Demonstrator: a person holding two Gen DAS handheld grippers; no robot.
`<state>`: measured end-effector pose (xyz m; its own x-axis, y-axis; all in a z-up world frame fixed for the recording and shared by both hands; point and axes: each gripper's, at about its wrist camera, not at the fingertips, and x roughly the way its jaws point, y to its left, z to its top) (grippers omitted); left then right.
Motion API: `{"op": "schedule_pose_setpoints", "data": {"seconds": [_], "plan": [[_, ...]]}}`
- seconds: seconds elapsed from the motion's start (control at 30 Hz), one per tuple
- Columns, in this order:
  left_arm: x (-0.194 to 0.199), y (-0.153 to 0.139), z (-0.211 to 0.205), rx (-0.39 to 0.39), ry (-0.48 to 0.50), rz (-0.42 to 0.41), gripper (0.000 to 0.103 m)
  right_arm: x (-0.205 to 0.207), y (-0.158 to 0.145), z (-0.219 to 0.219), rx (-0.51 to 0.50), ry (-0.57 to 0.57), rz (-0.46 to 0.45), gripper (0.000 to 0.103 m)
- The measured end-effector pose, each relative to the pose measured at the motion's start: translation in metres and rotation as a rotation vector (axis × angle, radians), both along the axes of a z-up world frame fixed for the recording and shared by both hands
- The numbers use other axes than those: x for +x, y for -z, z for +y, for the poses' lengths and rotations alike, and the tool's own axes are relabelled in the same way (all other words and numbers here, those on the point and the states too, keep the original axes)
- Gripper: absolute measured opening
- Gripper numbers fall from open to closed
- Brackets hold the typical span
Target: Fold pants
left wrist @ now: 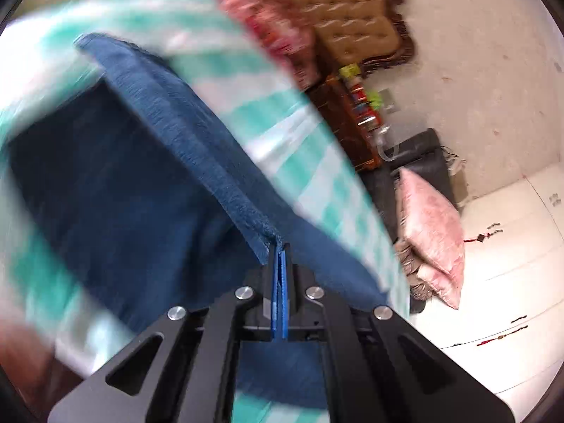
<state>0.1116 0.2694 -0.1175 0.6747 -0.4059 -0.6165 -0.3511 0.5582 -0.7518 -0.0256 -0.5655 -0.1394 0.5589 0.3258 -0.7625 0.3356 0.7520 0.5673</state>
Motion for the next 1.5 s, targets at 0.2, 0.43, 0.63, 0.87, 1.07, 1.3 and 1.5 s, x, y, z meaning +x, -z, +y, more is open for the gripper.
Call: {"op": "schedule_pose_setpoints", "data": {"seconds": [0.2, 0.43, 0.63, 0.87, 1.07, 1.3, 1.5], "plan": [[-0.043, 0.048, 0.003, -0.072, -0.048, -0.004, 0.001, -0.052, 0.014, 0.0, 0.107, 0.188, -0.014, 0.03], [-0.036, 0.047, 0.003, -0.084, -0.043, -0.041, 0.024, -0.046, 0.01, 0.034, 0.147, 0.161, -0.039, 0.048], [-0.042, 0.059, 0.018, -0.13, -0.099, -0.038, 0.037, -0.018, 0.011, 0.045, 0.072, 0.136, -0.011, 0.051], [-0.032, 0.068, 0.037, -0.159, -0.127, -0.025, 0.034, -0.004, 0.014, 0.048, 0.002, 0.146, 0.009, 0.047], [-0.013, 0.025, 0.041, -0.049, -0.093, -0.034, 0.002, -0.003, -0.024, 0.042, 0.038, 0.141, -0.059, 0.01], [-0.062, 0.041, 0.03, -0.014, -0.104, 0.048, 0.002, -0.016, 0.008, 0.029, -0.023, 0.153, 0.059, 0.01], [-0.068, 0.049, 0.034, -0.049, -0.117, 0.028, 0.002, -0.019, -0.015, 0.041, -0.127, 0.126, 0.009, 0.009]]}}
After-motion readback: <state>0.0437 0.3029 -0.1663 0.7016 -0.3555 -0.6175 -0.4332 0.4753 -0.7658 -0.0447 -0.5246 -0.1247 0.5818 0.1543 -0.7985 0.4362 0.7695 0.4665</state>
